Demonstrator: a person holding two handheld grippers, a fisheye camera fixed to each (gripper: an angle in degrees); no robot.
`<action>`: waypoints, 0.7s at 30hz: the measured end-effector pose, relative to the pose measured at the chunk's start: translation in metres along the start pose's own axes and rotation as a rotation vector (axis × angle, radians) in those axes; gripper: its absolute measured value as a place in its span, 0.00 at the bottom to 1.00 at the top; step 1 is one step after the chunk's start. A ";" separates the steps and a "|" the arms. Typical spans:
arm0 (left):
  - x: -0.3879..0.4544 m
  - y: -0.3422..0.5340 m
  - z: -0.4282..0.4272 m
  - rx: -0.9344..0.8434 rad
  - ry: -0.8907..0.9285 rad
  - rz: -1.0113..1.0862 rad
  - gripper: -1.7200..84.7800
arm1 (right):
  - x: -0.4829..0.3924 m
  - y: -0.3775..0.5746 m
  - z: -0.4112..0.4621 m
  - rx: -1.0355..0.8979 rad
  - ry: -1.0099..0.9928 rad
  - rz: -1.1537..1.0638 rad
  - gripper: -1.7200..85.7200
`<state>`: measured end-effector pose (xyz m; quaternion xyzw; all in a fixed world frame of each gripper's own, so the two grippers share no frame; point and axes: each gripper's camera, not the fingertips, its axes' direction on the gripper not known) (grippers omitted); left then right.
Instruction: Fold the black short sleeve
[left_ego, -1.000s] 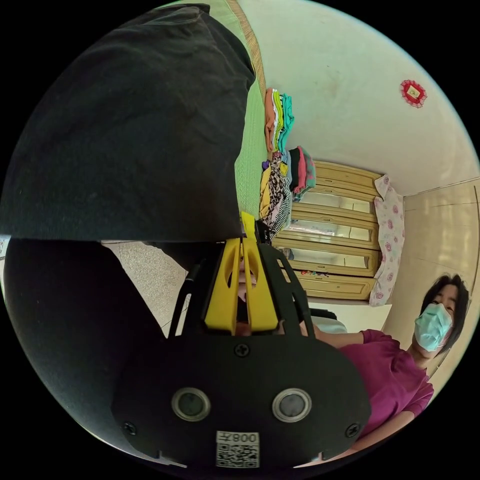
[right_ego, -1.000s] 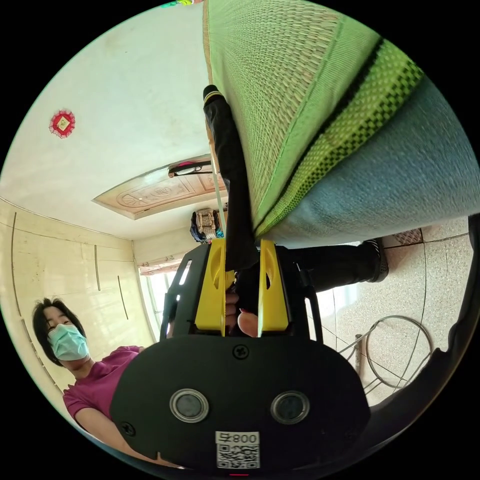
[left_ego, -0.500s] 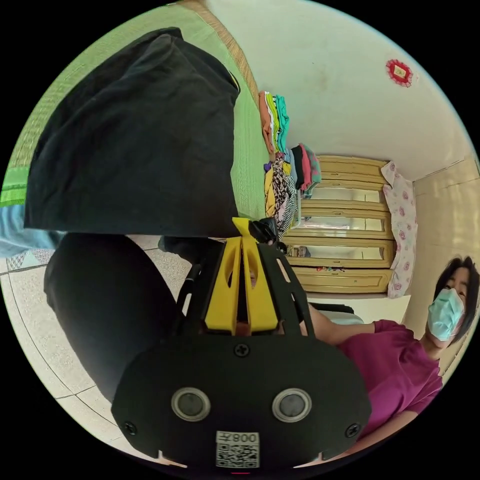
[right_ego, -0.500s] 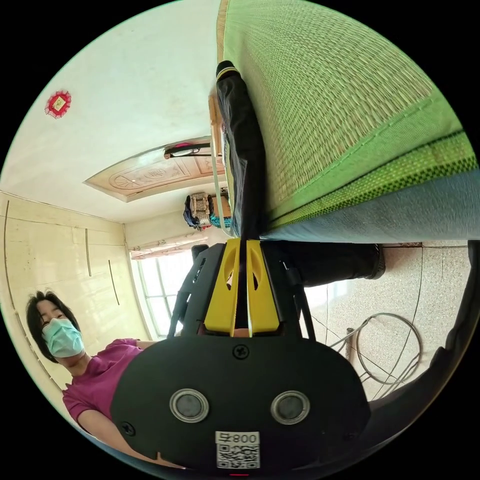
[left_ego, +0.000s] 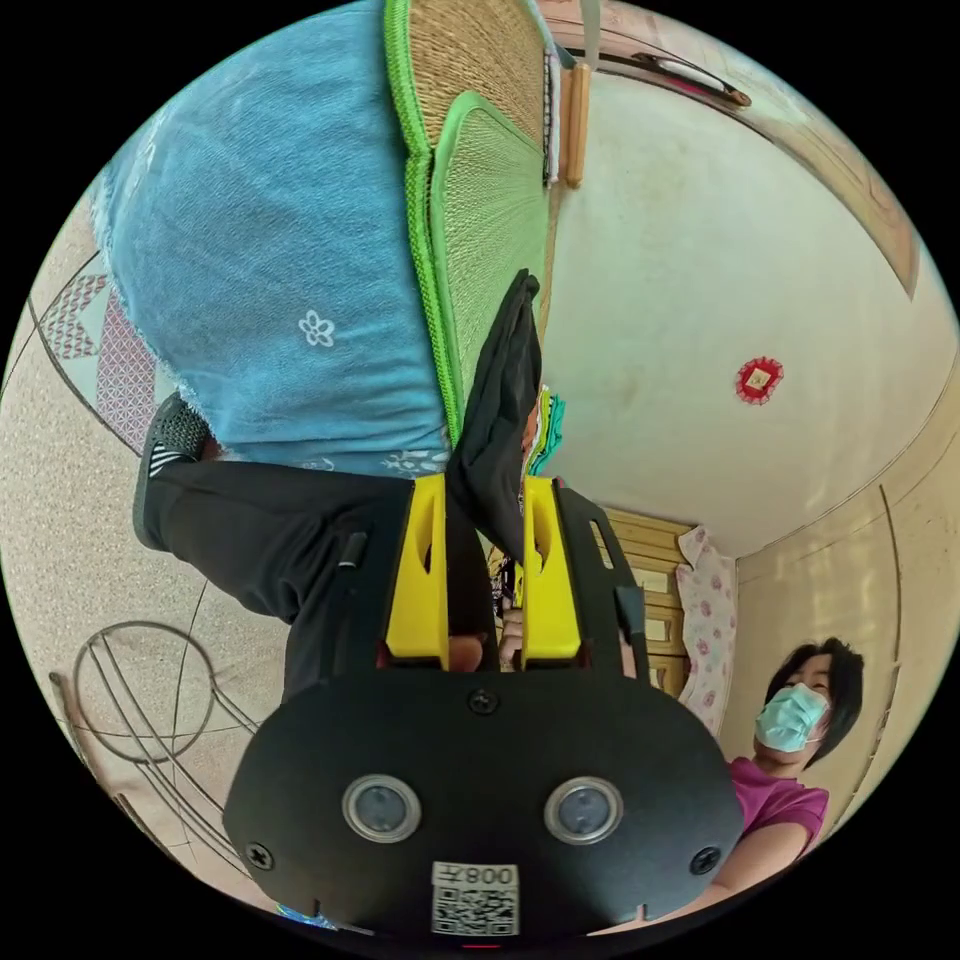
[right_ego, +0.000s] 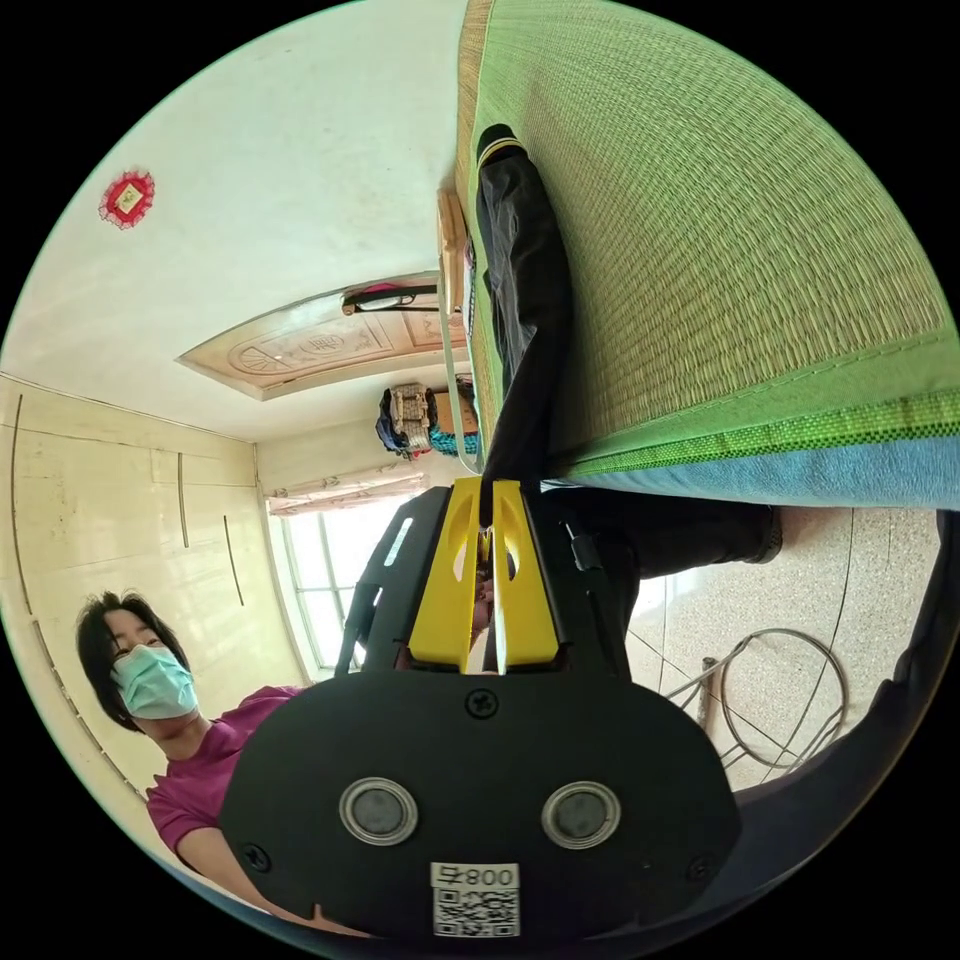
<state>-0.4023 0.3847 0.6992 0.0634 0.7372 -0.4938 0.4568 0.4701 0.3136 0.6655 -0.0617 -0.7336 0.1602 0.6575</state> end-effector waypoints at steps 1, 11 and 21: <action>-0.002 -0.001 -0.002 0.019 0.029 -0.014 0.16 | -0.002 0.000 0.001 -0.002 0.004 0.001 0.04; 0.026 -0.014 0.012 -0.149 -0.051 0.014 0.13 | -0.037 -0.009 0.023 -0.021 0.045 -0.008 0.04; 0.049 0.008 0.009 -0.131 -0.036 -0.005 0.08 | -0.057 -0.002 0.032 -0.028 0.082 0.003 0.04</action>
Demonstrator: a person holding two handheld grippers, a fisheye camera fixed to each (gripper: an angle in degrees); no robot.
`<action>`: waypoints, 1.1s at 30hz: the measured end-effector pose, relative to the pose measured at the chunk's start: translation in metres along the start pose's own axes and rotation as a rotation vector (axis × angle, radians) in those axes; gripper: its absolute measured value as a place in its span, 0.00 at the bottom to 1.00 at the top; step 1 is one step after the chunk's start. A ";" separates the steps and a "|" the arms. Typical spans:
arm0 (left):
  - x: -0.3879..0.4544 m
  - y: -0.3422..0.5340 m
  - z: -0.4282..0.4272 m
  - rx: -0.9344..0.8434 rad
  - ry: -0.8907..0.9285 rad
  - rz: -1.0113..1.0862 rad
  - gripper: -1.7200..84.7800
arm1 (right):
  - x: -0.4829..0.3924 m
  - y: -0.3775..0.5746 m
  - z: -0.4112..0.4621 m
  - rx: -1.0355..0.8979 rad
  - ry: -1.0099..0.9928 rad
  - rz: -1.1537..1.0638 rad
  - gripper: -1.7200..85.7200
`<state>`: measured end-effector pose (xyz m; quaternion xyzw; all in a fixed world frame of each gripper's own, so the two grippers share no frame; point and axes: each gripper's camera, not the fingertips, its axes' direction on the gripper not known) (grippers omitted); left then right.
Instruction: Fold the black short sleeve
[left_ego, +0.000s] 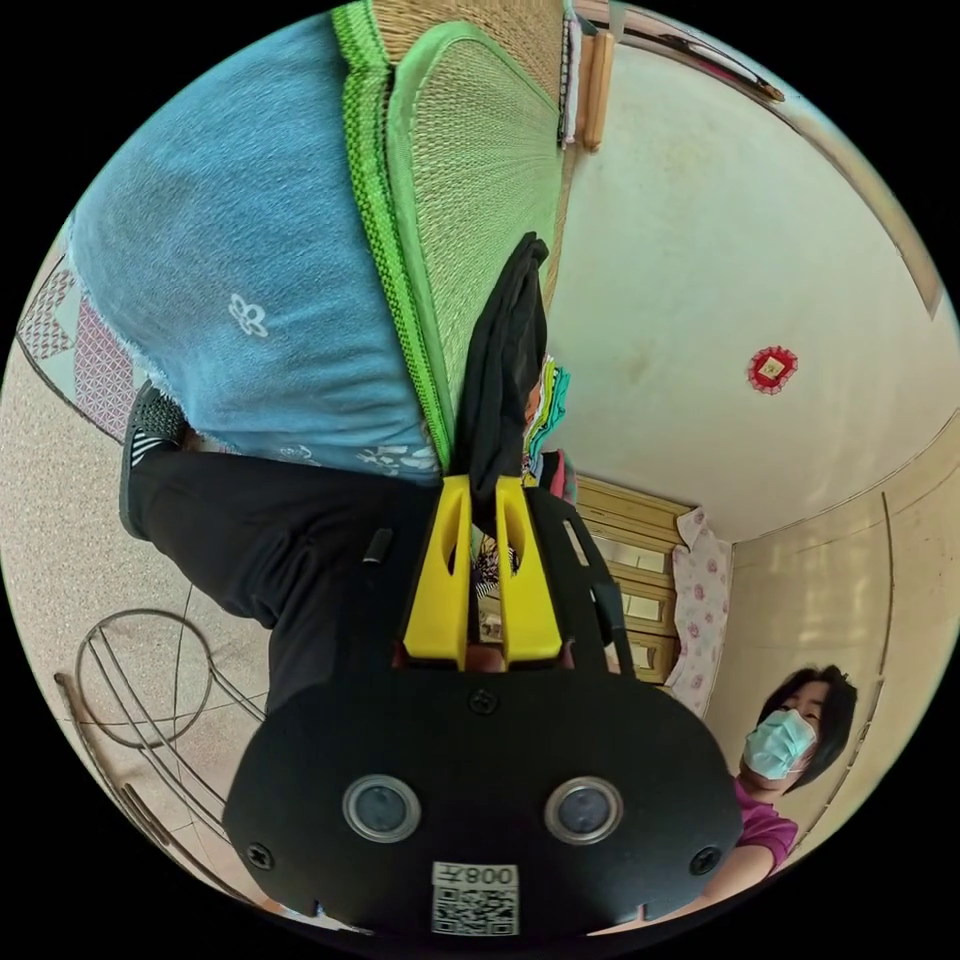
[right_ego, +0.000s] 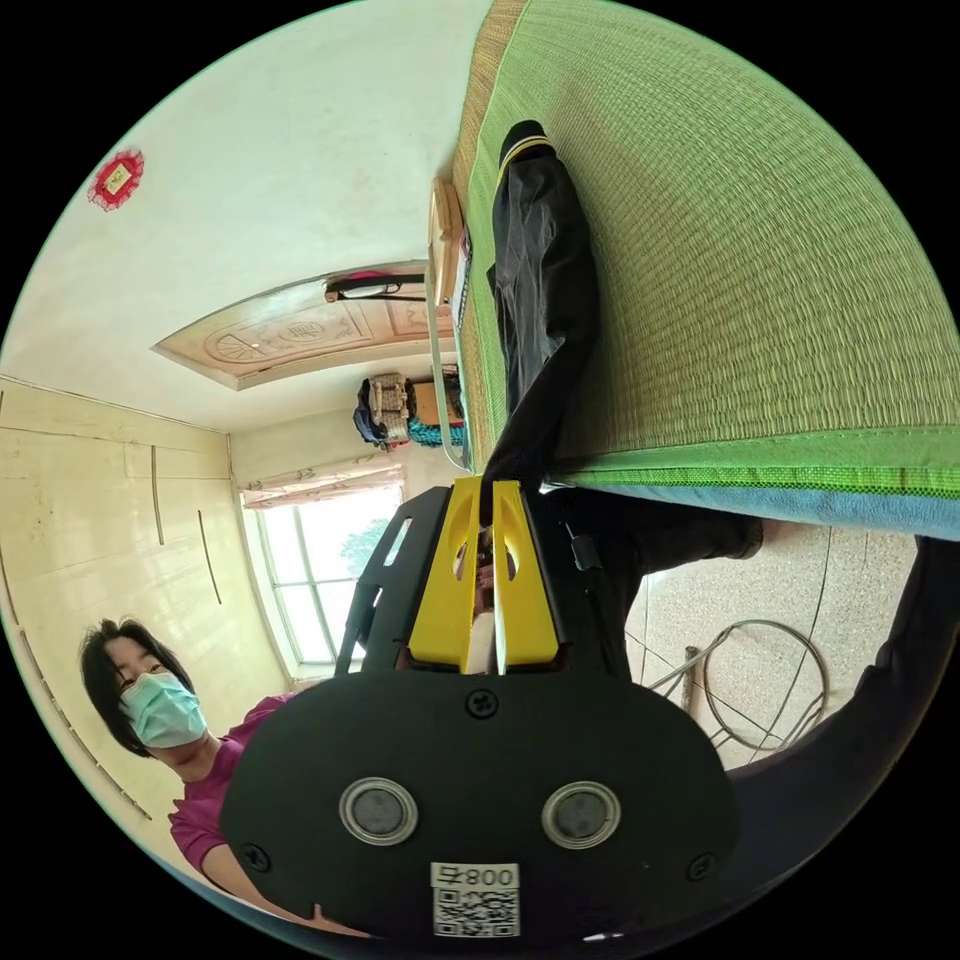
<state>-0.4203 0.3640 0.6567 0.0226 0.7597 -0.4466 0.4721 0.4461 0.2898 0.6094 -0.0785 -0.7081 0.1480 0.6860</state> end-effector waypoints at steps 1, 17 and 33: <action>0.005 0.004 0.002 -0.003 -0.003 0.008 0.07 | -0.001 0.001 0.000 0.001 0.002 0.002 0.04; 0.086 0.073 0.040 -0.061 0.051 0.144 0.06 | -0.045 0.065 -0.020 0.010 -0.016 -0.042 0.04; 0.199 0.130 0.134 -0.144 0.122 0.370 0.07 | -0.145 0.156 -0.070 0.065 -0.097 -0.235 0.04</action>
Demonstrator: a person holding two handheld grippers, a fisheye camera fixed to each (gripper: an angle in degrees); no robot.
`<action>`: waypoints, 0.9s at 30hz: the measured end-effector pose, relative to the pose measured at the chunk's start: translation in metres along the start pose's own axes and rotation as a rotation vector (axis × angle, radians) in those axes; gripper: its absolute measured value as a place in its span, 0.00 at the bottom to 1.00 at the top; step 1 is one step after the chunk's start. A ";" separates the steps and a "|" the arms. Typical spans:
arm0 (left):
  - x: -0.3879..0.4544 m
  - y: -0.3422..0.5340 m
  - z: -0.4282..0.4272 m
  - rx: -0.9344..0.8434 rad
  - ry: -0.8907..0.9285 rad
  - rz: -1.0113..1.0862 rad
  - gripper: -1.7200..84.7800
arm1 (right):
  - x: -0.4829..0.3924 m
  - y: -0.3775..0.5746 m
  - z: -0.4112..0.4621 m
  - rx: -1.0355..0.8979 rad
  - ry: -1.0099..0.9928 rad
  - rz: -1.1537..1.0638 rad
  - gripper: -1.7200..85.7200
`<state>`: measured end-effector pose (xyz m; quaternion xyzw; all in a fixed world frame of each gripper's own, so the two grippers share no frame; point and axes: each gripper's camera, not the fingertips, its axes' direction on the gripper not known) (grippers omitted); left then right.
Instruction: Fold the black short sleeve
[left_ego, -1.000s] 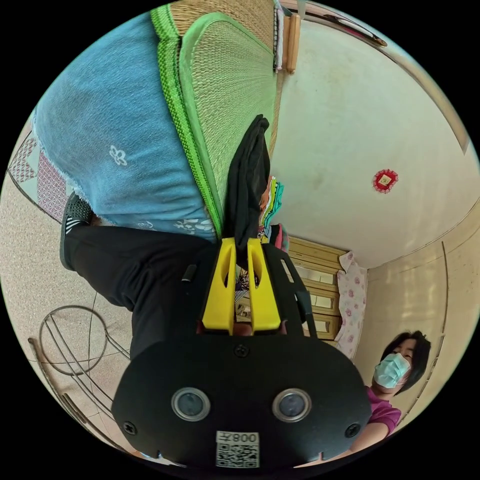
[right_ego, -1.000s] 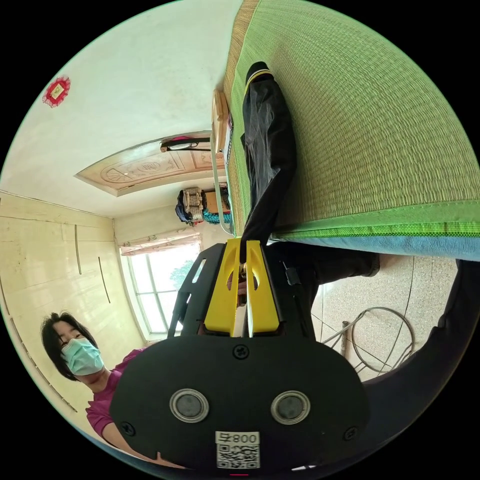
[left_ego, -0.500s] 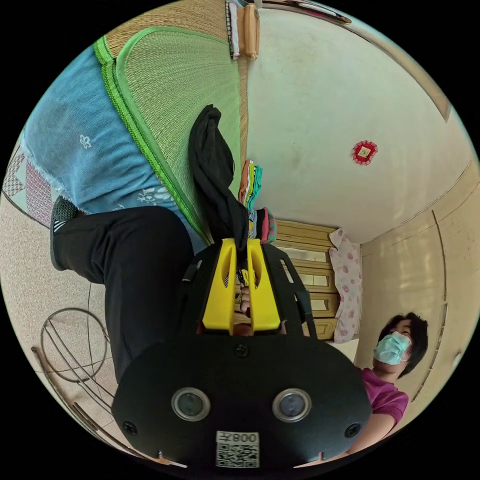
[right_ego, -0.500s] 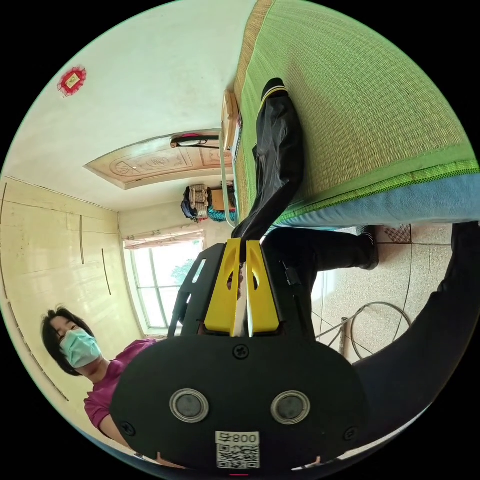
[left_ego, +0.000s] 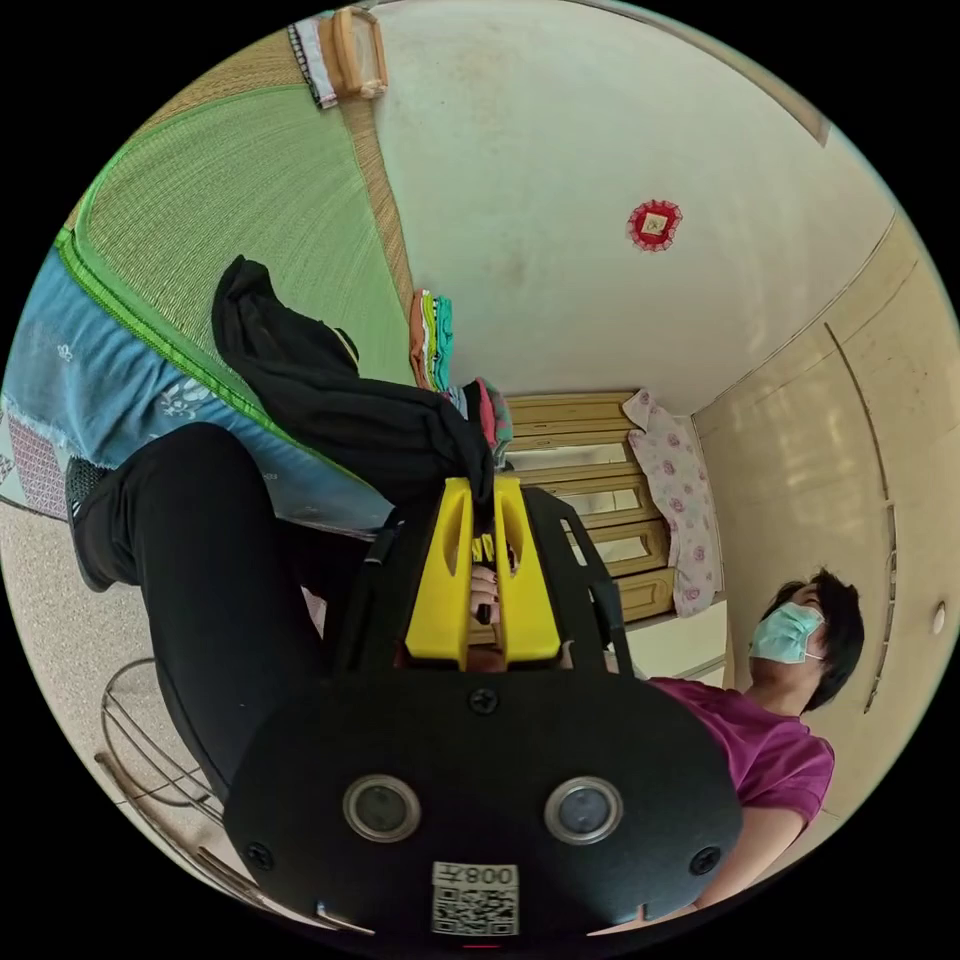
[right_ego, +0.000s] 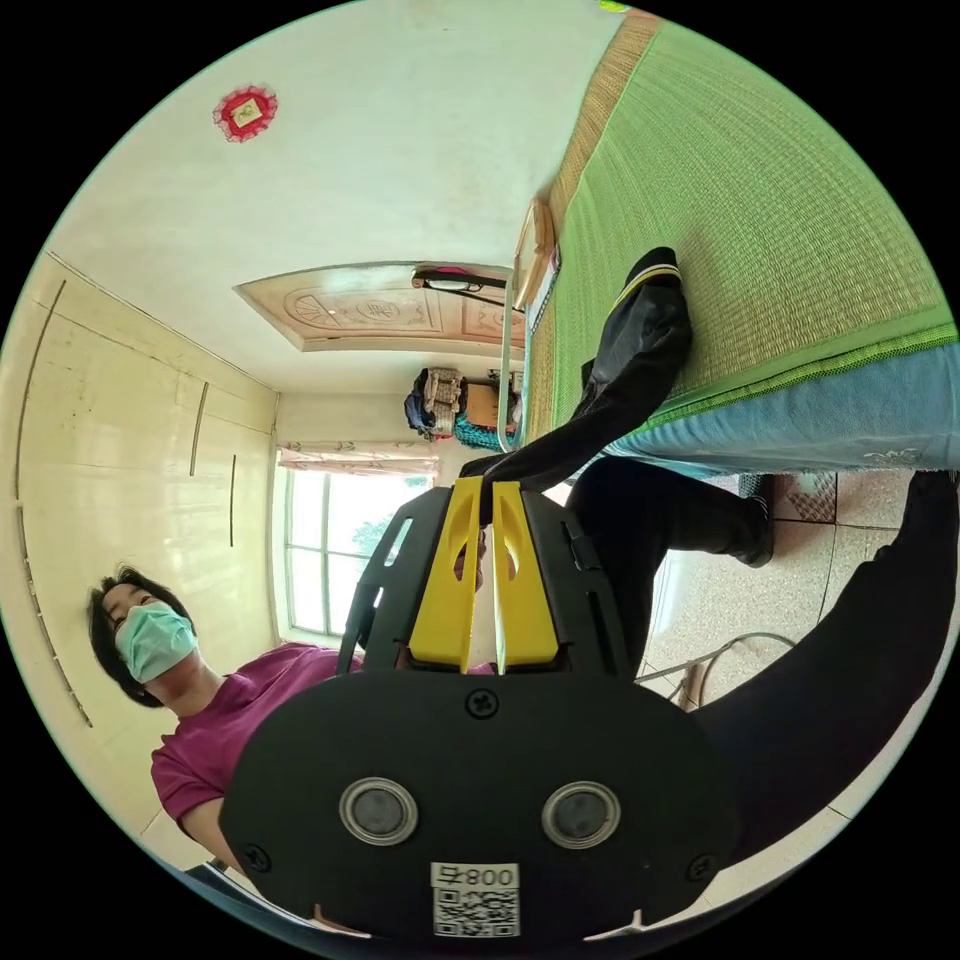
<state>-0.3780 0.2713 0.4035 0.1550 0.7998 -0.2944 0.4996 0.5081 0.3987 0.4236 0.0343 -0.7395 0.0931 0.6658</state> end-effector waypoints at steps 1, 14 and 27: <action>0.008 -0.003 0.011 -0.007 0.007 0.016 0.07 | -0.005 0.002 -0.002 0.005 -0.004 -0.008 0.04; 0.101 -0.111 0.181 -0.105 0.004 0.222 0.06 | -0.124 -0.035 -0.065 0.098 -0.082 -0.197 0.04; 0.110 -0.394 0.459 -0.185 0.102 0.384 0.06 | -0.188 -0.319 -0.192 0.202 -0.074 -0.358 0.03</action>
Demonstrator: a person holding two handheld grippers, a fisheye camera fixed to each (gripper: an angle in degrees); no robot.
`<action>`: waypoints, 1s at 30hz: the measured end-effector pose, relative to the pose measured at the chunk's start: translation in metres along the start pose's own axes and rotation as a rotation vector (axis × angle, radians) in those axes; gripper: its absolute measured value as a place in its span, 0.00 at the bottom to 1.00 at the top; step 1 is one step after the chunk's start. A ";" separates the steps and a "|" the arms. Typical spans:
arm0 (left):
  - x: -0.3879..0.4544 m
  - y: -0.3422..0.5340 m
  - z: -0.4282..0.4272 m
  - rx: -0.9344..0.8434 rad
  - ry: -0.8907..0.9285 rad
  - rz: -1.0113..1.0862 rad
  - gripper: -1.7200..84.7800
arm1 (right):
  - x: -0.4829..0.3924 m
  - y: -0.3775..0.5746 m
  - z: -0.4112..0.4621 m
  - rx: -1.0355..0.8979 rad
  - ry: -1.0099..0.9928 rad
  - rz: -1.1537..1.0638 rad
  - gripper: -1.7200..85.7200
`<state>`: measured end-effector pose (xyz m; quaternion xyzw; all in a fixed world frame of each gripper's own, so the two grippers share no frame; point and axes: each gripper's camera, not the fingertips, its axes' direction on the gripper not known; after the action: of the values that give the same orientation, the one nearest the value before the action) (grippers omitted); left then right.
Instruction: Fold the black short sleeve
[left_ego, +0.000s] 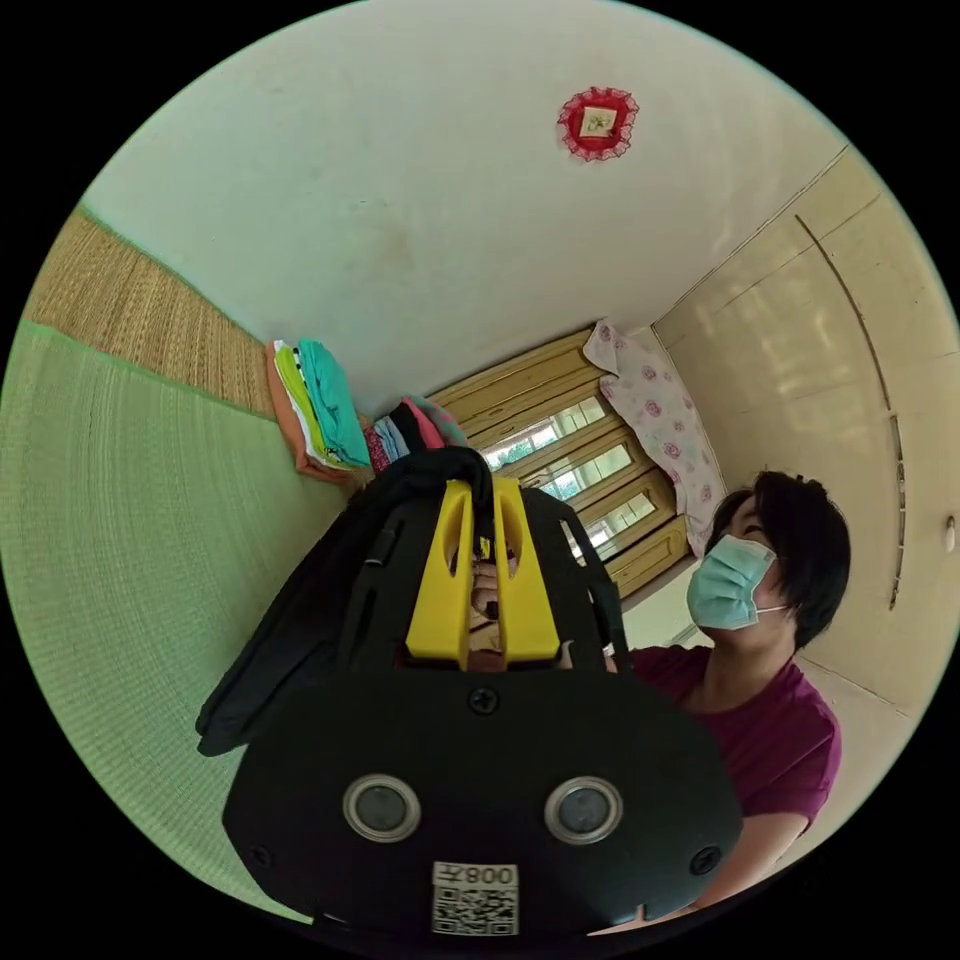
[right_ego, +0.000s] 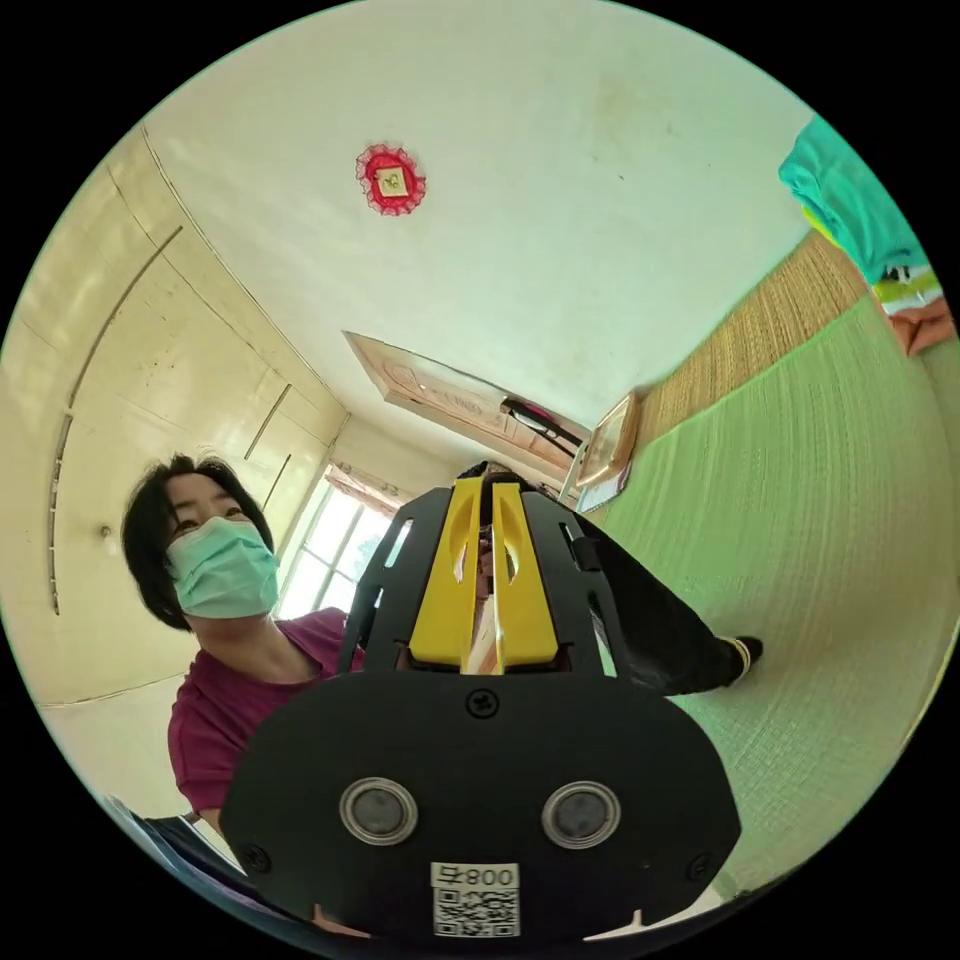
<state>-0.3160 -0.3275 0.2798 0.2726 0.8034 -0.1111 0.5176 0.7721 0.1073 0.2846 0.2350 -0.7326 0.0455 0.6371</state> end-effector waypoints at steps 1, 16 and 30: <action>-0.003 -0.038 0.026 -0.012 -0.012 0.040 0.06 | -0.001 -0.021 -0.004 0.005 0.007 -0.012 0.03; -0.101 -0.304 0.364 -0.152 -0.164 0.144 0.06 | -0.045 -0.368 -0.172 0.122 0.422 -0.034 0.03; -0.279 -0.255 0.492 -0.372 -0.268 -0.235 0.06 | 0.119 -0.301 -0.268 0.058 0.497 0.366 0.04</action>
<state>0.0099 -0.8554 0.2861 0.0603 0.7606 -0.0562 0.6440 1.1280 -0.0953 0.3775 0.0991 -0.5831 0.2364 0.7709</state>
